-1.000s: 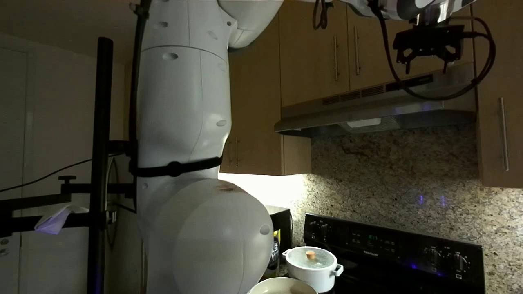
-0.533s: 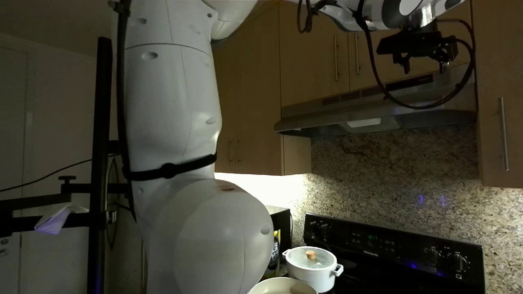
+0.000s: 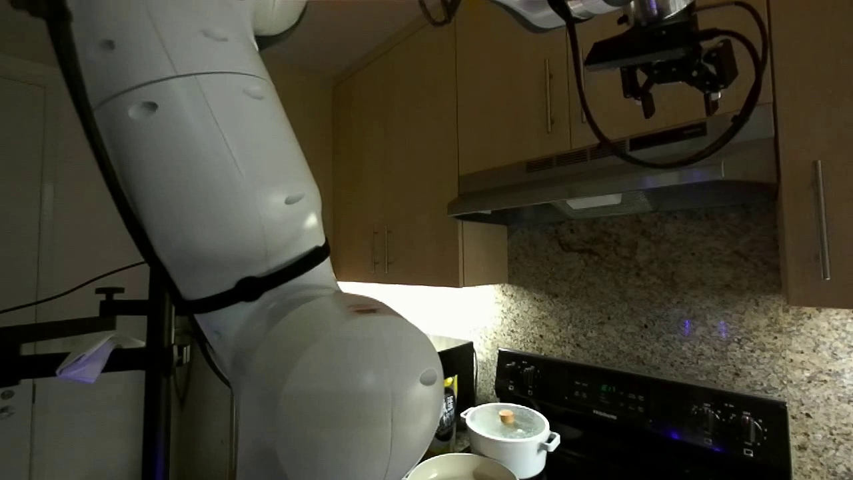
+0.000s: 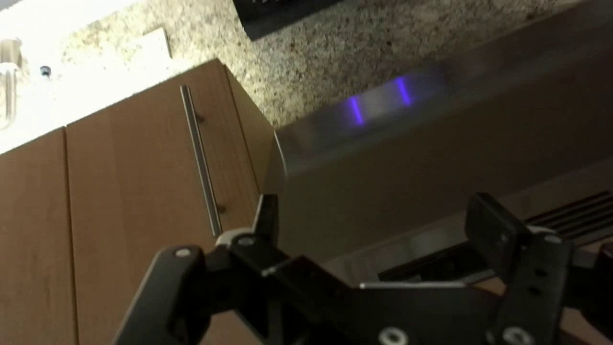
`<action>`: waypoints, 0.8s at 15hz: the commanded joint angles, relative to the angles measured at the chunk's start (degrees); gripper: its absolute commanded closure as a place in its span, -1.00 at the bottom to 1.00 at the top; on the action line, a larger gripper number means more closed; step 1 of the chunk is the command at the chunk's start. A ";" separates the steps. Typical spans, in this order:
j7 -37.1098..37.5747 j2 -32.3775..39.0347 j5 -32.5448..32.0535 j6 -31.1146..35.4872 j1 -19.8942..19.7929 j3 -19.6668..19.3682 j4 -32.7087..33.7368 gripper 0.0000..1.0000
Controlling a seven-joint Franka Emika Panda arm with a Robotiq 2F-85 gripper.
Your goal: Switch off the light above the stove
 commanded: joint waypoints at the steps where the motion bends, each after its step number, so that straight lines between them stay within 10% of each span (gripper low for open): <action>1: -0.84 -4.38 -0.23 -7.52 0.15 -1.63 -5.82 -1.00; 12: -3.75 -1.38 0.89 -20.71 -0.46 -3.48 -9.40 -1.00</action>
